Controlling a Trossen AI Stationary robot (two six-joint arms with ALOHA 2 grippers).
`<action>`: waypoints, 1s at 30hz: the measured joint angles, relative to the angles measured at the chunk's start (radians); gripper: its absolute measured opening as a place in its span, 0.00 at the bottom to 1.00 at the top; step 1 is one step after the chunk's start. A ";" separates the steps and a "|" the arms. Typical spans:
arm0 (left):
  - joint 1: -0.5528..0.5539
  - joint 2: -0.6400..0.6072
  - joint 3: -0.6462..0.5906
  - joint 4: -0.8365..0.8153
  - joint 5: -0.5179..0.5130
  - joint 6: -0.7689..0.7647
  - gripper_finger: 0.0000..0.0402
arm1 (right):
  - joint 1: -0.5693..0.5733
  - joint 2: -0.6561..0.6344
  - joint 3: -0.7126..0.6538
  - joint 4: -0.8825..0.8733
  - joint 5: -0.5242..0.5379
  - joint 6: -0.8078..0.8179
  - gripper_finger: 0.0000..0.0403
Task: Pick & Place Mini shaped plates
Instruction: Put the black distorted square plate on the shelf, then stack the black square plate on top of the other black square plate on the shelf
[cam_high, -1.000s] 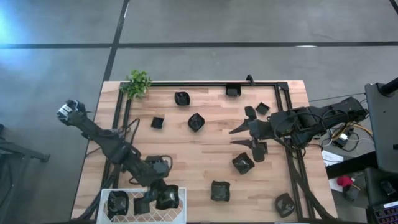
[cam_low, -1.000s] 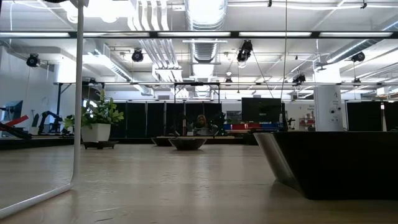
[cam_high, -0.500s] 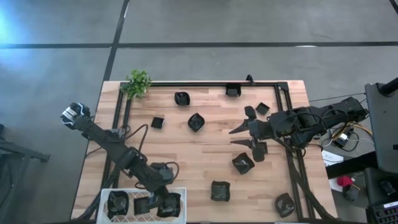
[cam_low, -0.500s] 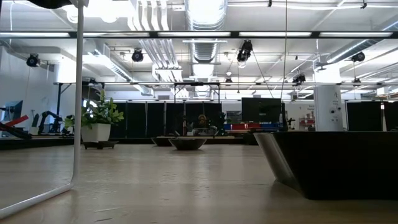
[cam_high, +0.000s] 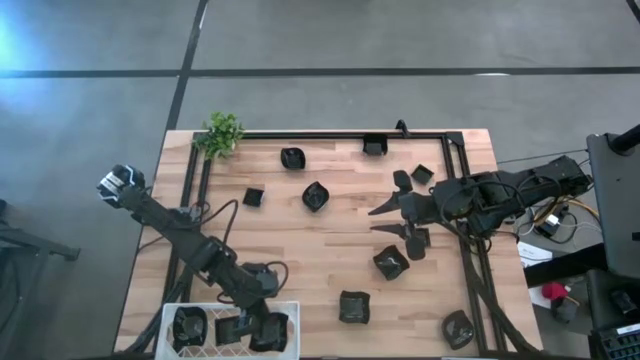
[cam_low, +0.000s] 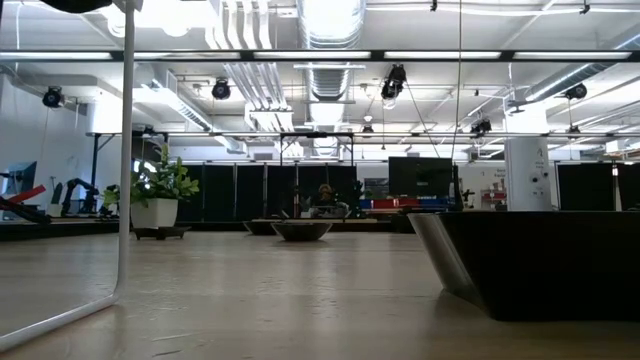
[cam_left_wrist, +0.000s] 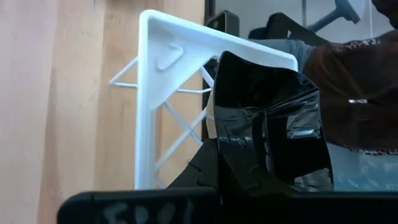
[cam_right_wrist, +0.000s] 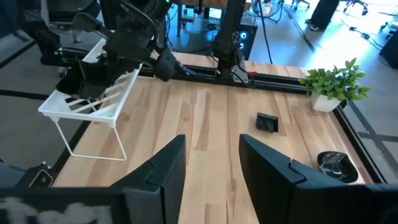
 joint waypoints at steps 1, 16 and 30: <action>0.000 0.000 0.000 0.000 0.001 -0.002 0.00 | 0.000 0.000 0.000 0.000 0.000 0.000 0.36; 0.001 0.000 0.000 -0.005 0.023 0.011 0.18 | 0.000 0.000 0.000 0.000 0.002 0.004 0.34; 0.042 -0.087 0.000 -0.024 0.018 0.101 0.20 | 0.000 0.000 0.000 0.000 0.002 0.004 0.34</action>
